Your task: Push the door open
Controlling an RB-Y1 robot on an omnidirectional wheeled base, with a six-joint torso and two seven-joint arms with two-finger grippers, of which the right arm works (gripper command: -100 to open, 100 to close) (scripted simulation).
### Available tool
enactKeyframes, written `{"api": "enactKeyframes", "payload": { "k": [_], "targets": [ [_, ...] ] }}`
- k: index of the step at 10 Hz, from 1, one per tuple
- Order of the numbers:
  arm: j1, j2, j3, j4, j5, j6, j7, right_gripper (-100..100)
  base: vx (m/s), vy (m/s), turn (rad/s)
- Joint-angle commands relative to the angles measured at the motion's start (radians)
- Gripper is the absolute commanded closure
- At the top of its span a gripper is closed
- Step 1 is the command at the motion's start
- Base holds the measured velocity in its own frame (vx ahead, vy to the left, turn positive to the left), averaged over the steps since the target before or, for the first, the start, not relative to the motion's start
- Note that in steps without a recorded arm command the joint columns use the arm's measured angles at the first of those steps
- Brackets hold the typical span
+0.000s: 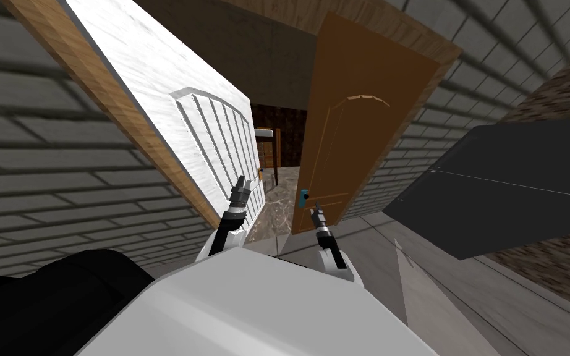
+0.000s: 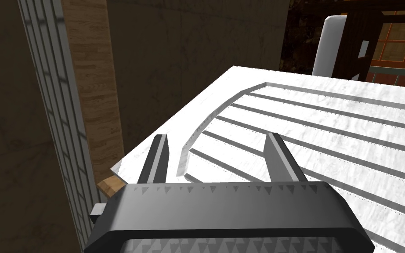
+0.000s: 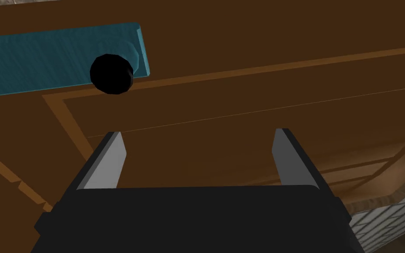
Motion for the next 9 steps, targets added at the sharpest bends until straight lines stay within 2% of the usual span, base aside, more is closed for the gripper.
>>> {"api": "enactKeyframes", "payload": {
  "k": [1, 5, 7, 9],
  "targets": [
    [-0.004, -0.007, 0.019, 0.029, 0.005, 0.004, -0.002, -100, 0.045, -0.116, 0.104],
    [-0.038, -0.020, 0.051, 0.108, 0.012, 0.016, -0.007, -100, 0.043, -0.112, 0.090],
    [-0.062, -0.029, 0.074, 0.164, 0.017, 0.024, -0.010, -100, 0.050, -0.135, 0.129],
    [-0.075, -0.034, 0.086, 0.193, 0.020, 0.028, -0.012, -100, 0.028, -0.106, 0.063]
  ]
}}
